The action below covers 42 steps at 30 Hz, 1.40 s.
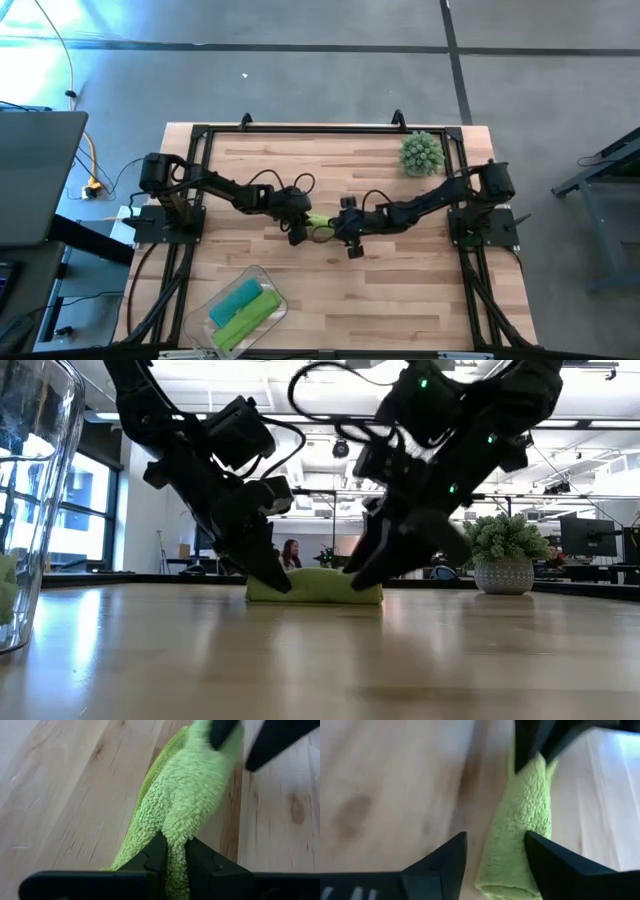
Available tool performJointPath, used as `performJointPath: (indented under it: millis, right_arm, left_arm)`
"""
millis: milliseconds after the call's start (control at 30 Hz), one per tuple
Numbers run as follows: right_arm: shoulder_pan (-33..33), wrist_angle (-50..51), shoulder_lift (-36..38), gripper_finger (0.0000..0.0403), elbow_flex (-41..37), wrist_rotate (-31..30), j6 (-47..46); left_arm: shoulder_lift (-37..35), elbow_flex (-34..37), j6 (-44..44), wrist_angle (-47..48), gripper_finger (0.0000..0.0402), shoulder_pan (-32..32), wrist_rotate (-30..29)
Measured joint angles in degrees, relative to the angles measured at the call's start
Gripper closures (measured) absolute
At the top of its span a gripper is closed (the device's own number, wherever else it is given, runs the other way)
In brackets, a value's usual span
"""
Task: Roll microfiber towels into tight, uniform cylinder then place into a basket
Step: Roll the light green microfiber cloth
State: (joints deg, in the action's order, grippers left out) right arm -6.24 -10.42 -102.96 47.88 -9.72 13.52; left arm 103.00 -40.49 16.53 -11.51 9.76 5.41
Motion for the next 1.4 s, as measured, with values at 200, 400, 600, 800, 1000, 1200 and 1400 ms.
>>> performJointPath:
  millis: [200, 400, 600, 800, 1000, 1200, 1400]
  right_arm:
    - [2.1, -0.2, -3.0, 0.0193, 0.1, -1.3, -5.8]
    - [3.4, -0.3, -4.5, 0.0202, 0.4, 3.4, -12.0]
    - [3.3, -0.9, -4.5, 0.0213, 0.2, 3.4, -12.0]
    - [3.3, -1.3, -4.5, 0.0214, 0.2, 3.5, -12.0]
    - [3.3, -1.3, -4.6, 0.0214, 0.2, 3.6, -12.0]
    - [3.3, -1.3, -4.6, 0.0214, 0.1, 3.6, -12.2]
    - [3.3, -1.6, -4.6, 0.0214, 0.1, 3.6, -12.2]
  left_arm:
    - [0.1, 0.0, -0.7, -0.4, 0.0359, -0.2, 1.1]
    - [-3.9, 0.4, -7.0, 1.9, 0.0323, -0.6, -1.1]
    - [-10.8, 0.5, -11.5, 4.1, 0.0271, -0.9, -3.0]
    - [-12.2, 0.4, -18.7, -0.5, 0.0240, -4.2, -7.0]
    - [-6.6, 0.3, -21.7, -10.0, 0.0225, -6.3, -9.8]
    - [-0.2, 0.3, -21.7, -15.4, 0.0221, -5.8, -13.5]
    - [5.3, -1.4, -21.8, -16.2, 0.0222, -5.3, -13.7]
